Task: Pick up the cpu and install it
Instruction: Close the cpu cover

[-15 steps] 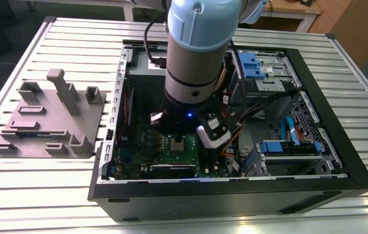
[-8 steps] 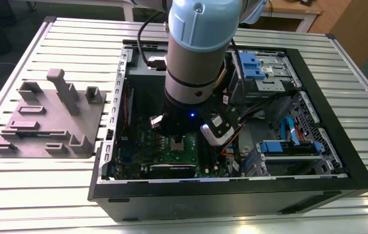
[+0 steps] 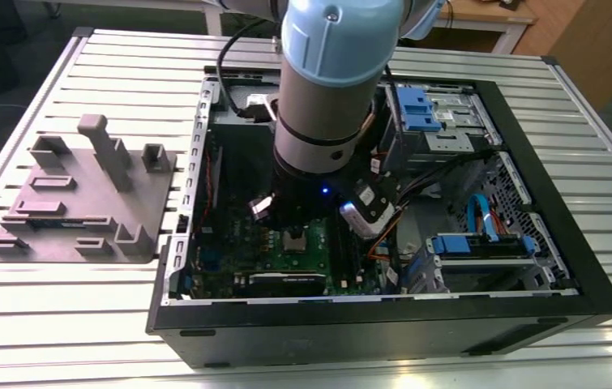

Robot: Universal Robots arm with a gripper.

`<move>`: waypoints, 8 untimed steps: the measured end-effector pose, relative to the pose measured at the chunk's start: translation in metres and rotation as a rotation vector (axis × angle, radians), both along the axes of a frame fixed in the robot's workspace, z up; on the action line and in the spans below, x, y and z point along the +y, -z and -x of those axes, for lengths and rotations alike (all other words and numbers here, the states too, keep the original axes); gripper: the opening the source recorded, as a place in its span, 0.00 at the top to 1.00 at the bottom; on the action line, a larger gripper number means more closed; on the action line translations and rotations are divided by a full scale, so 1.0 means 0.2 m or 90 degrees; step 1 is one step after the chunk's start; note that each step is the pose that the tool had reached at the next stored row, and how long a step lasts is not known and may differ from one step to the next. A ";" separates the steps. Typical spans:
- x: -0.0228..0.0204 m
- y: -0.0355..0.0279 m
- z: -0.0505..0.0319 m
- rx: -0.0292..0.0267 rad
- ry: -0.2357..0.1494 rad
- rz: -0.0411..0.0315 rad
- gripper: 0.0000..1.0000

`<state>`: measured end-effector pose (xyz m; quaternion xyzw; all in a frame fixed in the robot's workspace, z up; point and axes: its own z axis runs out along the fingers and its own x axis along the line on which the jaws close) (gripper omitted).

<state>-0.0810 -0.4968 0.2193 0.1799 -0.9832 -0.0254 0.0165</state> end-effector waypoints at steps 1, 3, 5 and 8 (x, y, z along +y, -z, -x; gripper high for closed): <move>0.001 0.000 -0.010 0.0000 -0.001 0.0000 0.89; 0.008 0.000 -0.039 0.0001 -0.001 0.0001 0.89; 0.019 0.000 -0.066 0.0000 -0.001 0.0001 0.89; 0.022 -0.007 -0.074 0.0001 -0.002 0.0003 0.89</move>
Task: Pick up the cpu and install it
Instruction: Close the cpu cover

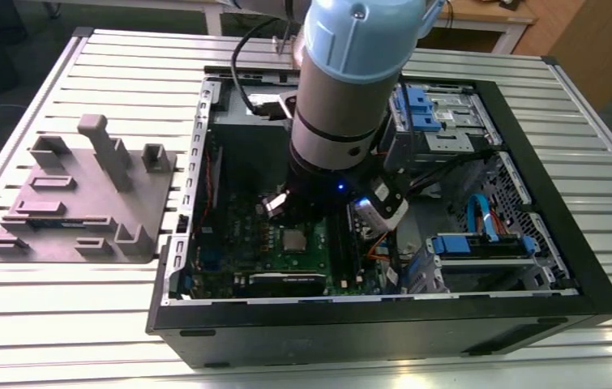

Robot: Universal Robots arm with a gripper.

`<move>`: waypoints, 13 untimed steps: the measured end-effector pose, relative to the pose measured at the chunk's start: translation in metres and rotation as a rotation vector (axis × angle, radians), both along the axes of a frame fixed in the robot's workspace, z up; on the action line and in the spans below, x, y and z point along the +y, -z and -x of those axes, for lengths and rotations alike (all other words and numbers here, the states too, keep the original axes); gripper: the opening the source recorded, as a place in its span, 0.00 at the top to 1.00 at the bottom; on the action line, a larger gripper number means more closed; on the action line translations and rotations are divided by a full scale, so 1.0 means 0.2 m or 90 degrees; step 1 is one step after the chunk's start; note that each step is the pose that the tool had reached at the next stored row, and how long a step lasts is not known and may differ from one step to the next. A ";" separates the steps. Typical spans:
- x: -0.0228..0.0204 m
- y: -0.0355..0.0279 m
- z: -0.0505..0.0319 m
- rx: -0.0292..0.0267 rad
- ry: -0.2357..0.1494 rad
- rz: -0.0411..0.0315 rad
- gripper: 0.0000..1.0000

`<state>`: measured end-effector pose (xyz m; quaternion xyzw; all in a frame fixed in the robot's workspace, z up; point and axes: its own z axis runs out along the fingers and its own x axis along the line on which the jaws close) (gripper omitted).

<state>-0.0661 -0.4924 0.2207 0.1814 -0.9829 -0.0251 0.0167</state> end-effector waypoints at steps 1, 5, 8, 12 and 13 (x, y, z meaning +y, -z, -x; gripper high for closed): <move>0.000 -0.012 0.000 -0.0001 -0.001 -0.0004 0.89; 0.000 -0.089 0.000 -0.0001 -0.005 -0.0006 0.89; 0.001 -0.114 -0.001 -0.0010 -0.012 -0.0008 0.89; 0.000 -0.115 0.000 -0.0011 -0.057 -0.0007 0.89; 0.001 -0.115 0.000 -0.0010 -0.069 -0.0007 0.89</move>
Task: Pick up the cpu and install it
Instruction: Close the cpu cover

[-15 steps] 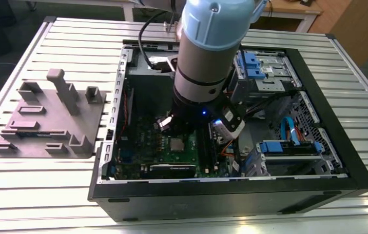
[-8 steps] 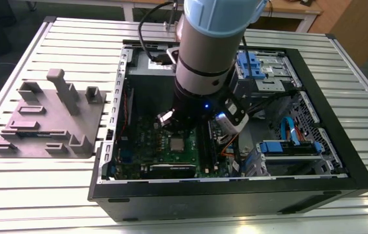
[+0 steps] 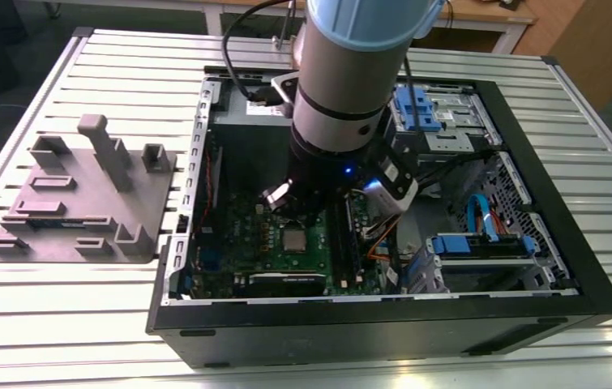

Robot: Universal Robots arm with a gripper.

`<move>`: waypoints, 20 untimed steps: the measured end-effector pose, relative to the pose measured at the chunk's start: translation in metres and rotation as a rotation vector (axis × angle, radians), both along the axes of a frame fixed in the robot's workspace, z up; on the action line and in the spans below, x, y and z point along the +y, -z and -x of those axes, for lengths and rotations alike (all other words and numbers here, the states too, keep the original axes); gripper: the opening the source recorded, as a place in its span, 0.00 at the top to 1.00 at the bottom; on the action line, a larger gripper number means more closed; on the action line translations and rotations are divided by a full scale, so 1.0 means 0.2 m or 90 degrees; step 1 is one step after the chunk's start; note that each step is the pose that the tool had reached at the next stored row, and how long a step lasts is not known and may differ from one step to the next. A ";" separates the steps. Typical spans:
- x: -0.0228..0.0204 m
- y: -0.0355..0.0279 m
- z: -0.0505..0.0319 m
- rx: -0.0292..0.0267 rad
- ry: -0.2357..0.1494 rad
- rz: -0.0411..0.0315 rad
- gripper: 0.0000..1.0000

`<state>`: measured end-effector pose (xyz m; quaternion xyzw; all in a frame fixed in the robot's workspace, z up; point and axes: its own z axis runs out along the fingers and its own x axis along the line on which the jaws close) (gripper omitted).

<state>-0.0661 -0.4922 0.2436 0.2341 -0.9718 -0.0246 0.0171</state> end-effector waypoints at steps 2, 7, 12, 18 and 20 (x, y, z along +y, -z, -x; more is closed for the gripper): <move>0.000 0.000 0.000 0.0000 -0.023 0.0000 0.89; 0.000 0.001 -0.001 0.0000 -0.075 0.0000 0.89; 0.000 0.001 -0.004 0.0000 -0.083 0.0000 0.89; 0.000 0.001 -0.004 0.0000 -0.087 0.0001 0.89; 0.000 0.002 -0.004 0.0000 -0.106 0.0000 0.89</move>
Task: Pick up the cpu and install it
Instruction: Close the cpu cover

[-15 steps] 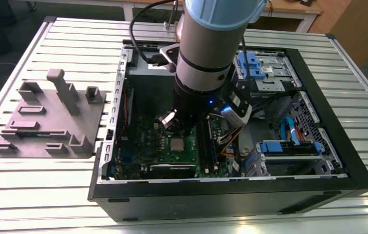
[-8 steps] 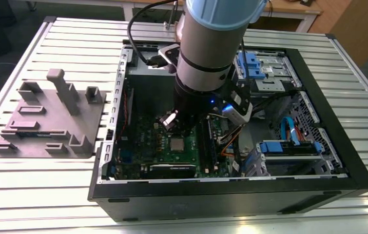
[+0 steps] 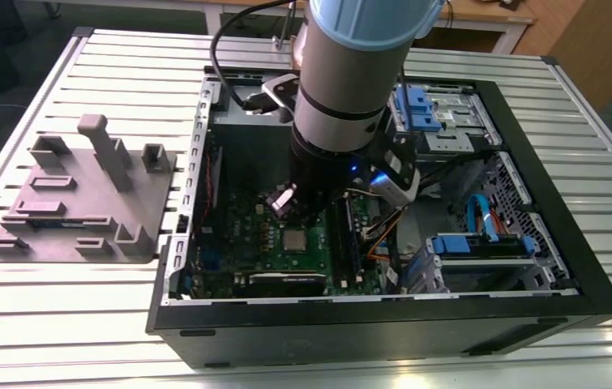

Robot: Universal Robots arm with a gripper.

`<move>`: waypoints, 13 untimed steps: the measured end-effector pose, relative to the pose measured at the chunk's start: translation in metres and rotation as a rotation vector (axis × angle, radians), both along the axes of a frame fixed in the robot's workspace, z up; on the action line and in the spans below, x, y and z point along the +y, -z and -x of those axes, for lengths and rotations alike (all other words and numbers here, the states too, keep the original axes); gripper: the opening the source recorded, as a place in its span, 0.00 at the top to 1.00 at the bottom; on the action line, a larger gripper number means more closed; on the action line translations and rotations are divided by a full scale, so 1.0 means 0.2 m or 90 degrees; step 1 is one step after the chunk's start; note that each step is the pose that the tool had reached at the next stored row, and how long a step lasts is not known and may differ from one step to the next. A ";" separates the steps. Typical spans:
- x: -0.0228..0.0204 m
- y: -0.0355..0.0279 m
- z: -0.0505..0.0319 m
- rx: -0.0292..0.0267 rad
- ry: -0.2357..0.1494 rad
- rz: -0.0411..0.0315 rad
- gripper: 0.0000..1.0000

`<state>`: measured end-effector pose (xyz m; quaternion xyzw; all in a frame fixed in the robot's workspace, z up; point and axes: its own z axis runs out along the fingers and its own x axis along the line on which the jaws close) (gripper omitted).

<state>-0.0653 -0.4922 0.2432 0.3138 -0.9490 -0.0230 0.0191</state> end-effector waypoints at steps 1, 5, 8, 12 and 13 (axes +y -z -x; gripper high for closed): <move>0.000 0.000 0.000 0.0000 -0.010 0.0001 0.89; 0.000 0.003 0.000 0.0000 -0.056 0.0000 0.89; -0.001 0.005 -0.002 0.0001 -0.085 -0.0016 0.89; 0.000 0.006 -0.039 -0.0031 -0.087 -0.0455 0.89; 0.000 0.006 -0.053 -0.0039 -0.087 -0.0571 0.89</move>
